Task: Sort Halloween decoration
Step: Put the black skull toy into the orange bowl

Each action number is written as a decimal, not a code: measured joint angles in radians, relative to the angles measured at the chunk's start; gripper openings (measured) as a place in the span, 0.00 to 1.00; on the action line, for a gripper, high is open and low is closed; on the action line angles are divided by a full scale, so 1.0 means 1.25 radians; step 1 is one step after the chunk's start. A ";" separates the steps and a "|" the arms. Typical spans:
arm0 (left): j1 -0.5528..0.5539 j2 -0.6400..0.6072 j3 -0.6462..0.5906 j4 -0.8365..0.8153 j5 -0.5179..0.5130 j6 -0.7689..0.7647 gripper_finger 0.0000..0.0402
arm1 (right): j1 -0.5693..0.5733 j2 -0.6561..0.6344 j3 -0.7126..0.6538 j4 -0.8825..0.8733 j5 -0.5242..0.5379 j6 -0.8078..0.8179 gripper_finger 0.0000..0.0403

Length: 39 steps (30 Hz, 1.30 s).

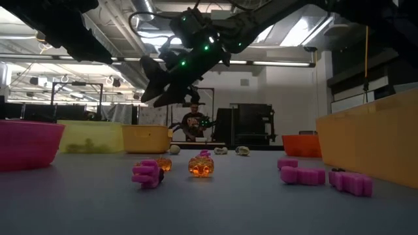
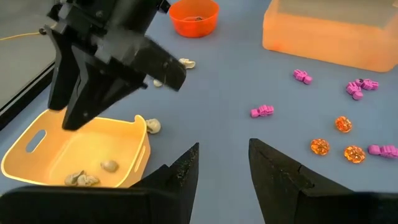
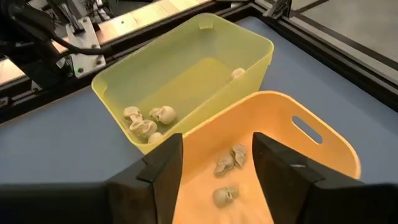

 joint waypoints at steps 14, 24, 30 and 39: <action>0.000 0.000 0.000 0.000 0.000 -0.041 0.31 | 0.000 -0.165 0.002 -0.397 0.001 -0.001 0.49; 0.000 0.000 0.000 0.000 -0.002 -0.041 0.31 | -0.002 -0.168 0.001 -0.751 0.067 -0.001 0.49; 0.000 0.000 0.000 0.000 -0.002 -0.041 0.31 | -0.036 -0.160 -0.006 -0.790 0.056 0.021 0.49; 0.000 0.000 0.000 0.000 -0.003 -0.041 0.31 | -0.098 -0.158 -0.088 -0.734 0.000 0.023 0.49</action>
